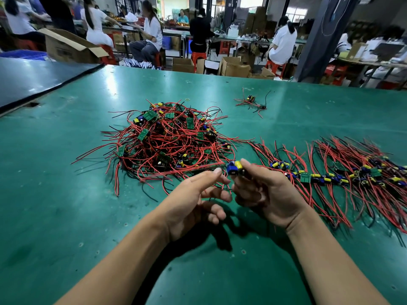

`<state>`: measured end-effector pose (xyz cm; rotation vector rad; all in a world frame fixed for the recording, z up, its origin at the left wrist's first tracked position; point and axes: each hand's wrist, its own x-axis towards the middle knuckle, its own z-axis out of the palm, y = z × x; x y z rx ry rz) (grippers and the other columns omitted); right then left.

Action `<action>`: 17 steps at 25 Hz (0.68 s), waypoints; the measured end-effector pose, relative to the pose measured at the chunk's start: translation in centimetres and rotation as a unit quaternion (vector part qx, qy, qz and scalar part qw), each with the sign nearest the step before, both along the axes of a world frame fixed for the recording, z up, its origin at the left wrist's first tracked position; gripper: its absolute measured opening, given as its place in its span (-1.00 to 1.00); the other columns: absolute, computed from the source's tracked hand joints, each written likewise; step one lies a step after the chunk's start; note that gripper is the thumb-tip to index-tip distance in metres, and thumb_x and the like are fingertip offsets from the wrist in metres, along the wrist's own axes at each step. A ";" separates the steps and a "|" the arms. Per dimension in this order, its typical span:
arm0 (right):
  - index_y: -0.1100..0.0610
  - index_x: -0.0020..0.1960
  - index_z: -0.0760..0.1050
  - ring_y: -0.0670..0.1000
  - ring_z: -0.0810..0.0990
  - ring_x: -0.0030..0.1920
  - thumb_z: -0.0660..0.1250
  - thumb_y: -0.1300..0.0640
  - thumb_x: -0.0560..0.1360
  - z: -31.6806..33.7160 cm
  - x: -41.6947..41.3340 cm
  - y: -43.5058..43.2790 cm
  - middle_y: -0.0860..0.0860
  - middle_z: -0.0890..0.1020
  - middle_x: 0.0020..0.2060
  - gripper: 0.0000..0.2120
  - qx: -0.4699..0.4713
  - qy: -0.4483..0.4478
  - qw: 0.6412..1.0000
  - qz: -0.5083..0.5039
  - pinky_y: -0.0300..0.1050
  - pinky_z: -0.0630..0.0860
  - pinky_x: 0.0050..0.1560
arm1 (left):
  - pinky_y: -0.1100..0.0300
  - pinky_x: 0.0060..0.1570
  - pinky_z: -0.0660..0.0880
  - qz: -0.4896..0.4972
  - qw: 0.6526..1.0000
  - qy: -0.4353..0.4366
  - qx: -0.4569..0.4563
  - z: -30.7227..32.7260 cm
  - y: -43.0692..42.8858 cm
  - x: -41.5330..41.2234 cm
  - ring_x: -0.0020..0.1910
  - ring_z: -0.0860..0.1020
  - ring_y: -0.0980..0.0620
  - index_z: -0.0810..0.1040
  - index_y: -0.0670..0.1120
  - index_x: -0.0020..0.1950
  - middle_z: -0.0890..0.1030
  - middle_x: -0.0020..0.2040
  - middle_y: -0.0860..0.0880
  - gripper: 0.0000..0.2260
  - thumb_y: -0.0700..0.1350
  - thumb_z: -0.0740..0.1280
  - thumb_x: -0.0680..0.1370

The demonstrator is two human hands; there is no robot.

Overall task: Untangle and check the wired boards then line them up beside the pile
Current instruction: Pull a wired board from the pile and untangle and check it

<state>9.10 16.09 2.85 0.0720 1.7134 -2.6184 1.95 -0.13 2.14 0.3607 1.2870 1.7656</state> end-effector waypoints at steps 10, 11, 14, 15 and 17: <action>0.08 -0.02 0.69 -0.05 0.62 -0.32 0.50 0.00 0.35 -0.2 -0.2 -0.6 0.03 0.66 -0.22 -0.75 0.044 -0.049 0.998 -0.015 -0.27 0.48 -0.36 | 0.21 -0.39 0.56 -0.056 0.997 -0.001 0.045 -0.5 -0.2 -0.2 -0.35 0.63 0.01 0.67 -0.05 0.00 0.66 -0.17 -0.10 -0.69 0.08 0.48 0.35; 0.09 0.02 0.70 0.00 0.66 -0.27 0.49 0.05 0.37 -0.2 -0.2 -0.6 0.07 0.67 -0.17 -0.75 0.033 -0.048 0.998 -0.014 -0.21 0.56 -0.30 | 0.19 -0.37 0.57 -0.056 0.997 -0.004 0.046 -0.5 -0.2 -0.2 -0.32 0.64 0.00 0.68 -0.07 -0.02 0.66 -0.16 -0.11 -0.70 0.06 0.49 0.34; 0.15 0.11 0.68 0.10 0.69 -0.20 0.48 0.12 0.38 -0.1 -0.4 -0.7 0.17 0.68 -0.11 -0.69 0.005 -0.047 0.999 -0.006 -0.09 0.65 -0.19 | 0.17 -0.30 0.59 -0.059 0.997 -0.009 0.041 -0.6 -0.2 -0.2 -0.24 0.65 -0.01 0.71 -0.07 -0.05 0.69 -0.09 -0.10 -0.79 0.01 0.45 0.39; 0.15 0.09 0.68 0.09 0.70 -0.21 0.47 0.13 0.38 -0.1 -0.4 -0.7 0.16 0.68 -0.12 -0.71 0.005 -0.050 0.999 -0.010 -0.10 0.65 -0.23 | 0.17 -0.30 0.59 -0.055 0.998 -0.013 0.039 -0.7 -0.1 -0.2 -0.25 0.65 0.00 0.71 -0.07 -0.06 0.70 -0.08 -0.09 -0.80 0.01 0.43 0.41; 0.14 0.04 0.68 0.05 0.69 -0.25 0.45 0.12 0.41 -0.1 -0.4 -1.0 0.13 0.68 -0.17 -0.78 0.010 -0.059 0.998 -0.012 -0.13 0.60 -0.34 | 0.17 -0.30 0.59 -0.038 0.999 -0.009 0.034 -0.7 0.1 -0.1 -0.30 0.64 0.00 0.70 -0.07 -0.05 0.69 -0.12 -0.09 -0.77 0.04 0.40 0.45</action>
